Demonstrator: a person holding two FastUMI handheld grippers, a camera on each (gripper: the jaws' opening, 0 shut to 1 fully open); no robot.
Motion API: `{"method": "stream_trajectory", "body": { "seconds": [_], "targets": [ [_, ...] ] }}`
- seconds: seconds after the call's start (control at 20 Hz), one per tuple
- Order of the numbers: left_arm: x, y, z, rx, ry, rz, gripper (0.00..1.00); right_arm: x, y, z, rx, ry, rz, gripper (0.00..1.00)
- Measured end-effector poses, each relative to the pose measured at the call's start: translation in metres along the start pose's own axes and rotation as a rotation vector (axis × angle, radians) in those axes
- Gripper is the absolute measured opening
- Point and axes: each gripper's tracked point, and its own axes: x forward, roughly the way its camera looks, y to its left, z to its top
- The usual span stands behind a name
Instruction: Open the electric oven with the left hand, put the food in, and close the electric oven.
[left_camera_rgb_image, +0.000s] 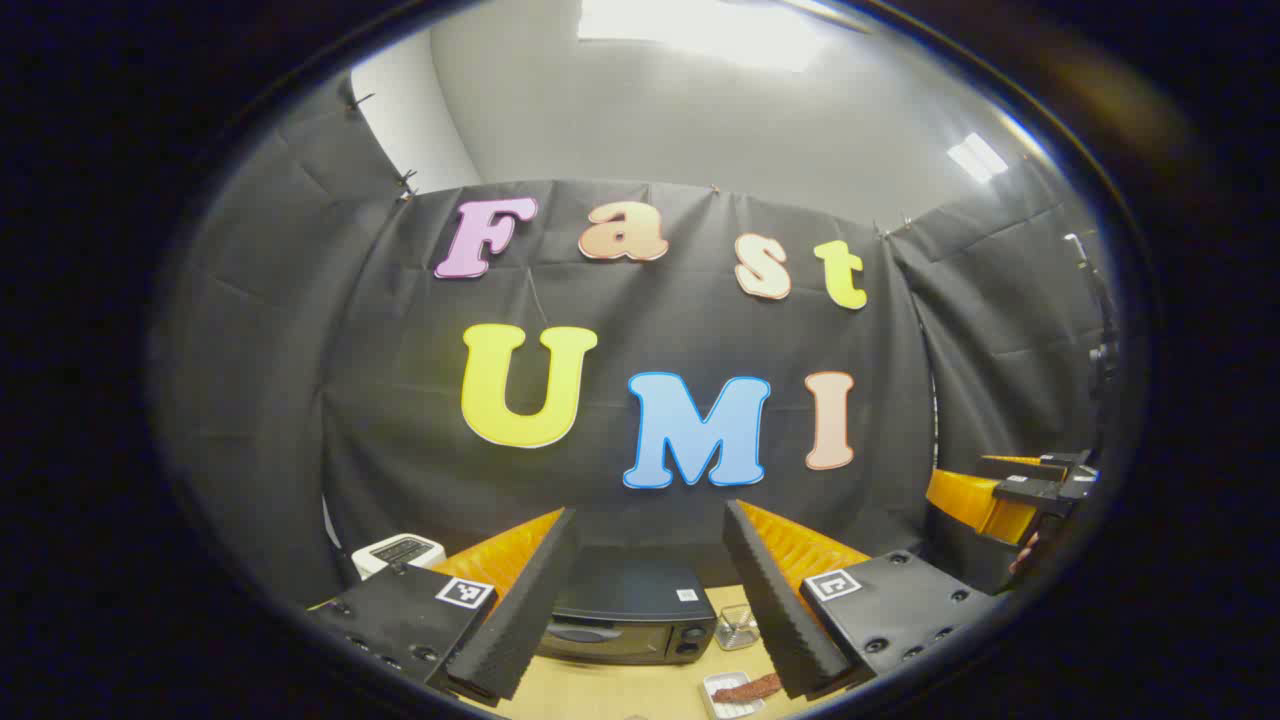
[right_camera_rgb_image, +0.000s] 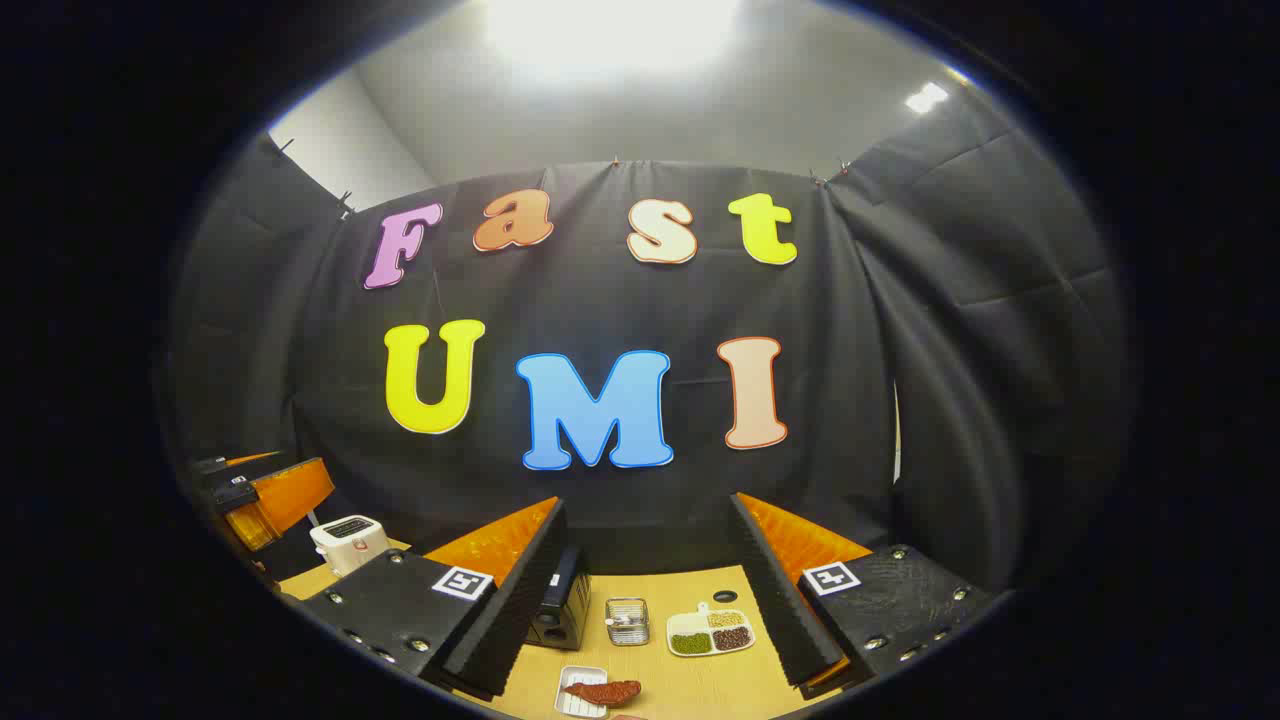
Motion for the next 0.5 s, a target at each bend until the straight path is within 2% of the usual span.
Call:
{"method": "stream_trajectory", "body": {
  "seconds": [0.4,0.5],
  "targets": [
    [-0.003,-0.006,0.002,-0.008,-0.029,0.008,0.97,-0.002,-0.013,-0.003,-0.006,-0.002,-0.007,0.97],
    [-0.002,-0.005,0.003,0.0,-0.03,0.001,1.0,-0.002,-0.014,-0.005,-0.001,-0.002,-0.01,0.97]
  ]
}}
